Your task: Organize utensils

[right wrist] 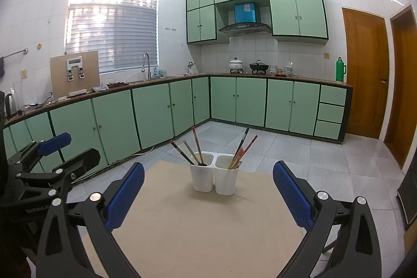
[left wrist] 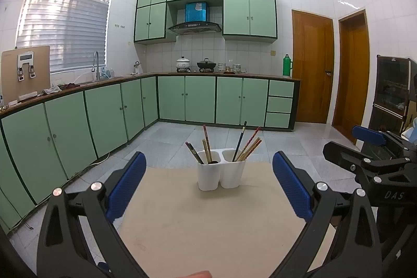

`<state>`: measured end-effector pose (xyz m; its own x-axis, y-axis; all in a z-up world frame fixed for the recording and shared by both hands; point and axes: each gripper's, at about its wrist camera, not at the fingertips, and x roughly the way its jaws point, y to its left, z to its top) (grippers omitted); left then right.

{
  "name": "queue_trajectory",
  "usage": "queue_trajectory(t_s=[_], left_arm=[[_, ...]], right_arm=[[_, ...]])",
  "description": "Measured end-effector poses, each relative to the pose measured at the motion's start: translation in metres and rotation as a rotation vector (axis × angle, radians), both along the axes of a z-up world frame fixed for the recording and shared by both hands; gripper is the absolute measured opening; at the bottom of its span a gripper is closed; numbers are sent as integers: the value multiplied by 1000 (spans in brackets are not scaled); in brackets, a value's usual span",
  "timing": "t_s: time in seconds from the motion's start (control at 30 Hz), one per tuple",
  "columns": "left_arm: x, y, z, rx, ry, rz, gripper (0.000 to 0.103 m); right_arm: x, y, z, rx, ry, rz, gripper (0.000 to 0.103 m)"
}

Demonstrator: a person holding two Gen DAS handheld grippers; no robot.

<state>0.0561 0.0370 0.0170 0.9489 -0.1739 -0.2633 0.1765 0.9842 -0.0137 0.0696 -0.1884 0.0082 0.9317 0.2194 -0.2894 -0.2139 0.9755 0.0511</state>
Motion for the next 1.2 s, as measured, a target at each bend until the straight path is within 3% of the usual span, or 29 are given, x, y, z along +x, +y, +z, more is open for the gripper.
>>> queue_trajectory(t_s=[1.2], left_arm=[[-2, 4, 4, -8, -9, 6, 95]], right_arm=[[-1, 1, 4, 7, -7, 8, 97]])
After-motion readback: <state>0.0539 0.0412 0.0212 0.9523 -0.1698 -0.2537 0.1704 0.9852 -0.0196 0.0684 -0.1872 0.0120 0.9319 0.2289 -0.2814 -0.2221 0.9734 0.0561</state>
